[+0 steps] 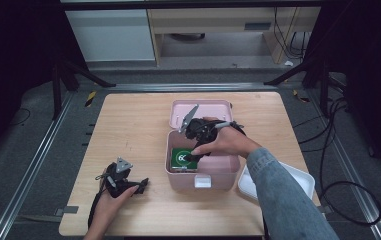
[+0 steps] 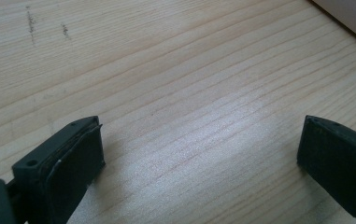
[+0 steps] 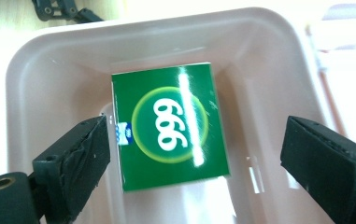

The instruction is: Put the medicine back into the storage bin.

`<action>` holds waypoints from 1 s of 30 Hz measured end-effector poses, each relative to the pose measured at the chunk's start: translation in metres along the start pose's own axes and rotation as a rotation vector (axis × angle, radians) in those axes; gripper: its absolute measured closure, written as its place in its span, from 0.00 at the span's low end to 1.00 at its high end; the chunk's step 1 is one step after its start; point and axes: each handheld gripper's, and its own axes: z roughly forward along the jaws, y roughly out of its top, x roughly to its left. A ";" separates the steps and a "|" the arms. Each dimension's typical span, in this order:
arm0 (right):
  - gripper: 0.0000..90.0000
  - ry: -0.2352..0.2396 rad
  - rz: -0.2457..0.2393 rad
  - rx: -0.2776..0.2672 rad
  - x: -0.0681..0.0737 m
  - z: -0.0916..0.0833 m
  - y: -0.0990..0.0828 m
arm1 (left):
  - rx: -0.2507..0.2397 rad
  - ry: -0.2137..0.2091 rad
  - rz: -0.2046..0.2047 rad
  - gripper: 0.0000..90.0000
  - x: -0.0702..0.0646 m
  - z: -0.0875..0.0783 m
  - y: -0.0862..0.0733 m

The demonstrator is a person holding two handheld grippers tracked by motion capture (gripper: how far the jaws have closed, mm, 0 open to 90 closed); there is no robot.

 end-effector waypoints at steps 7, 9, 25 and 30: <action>0.10 -0.073 0.072 -0.045 -0.005 -0.028 -0.019 | 0.000 0.000 0.000 0.00 0.000 0.000 0.000; 0.12 -0.104 0.096 -0.051 -0.007 -0.036 -0.025 | 0.000 0.000 0.000 0.00 0.000 0.000 0.000; 0.23 -0.289 0.318 -0.130 -0.014 -0.109 -0.109 | -0.002 0.002 -0.005 0.00 -0.001 0.000 0.000; 0.26 -0.309 0.378 -0.118 -0.011 -0.123 -0.138 | 0.000 0.001 -0.004 0.00 -0.001 0.000 0.000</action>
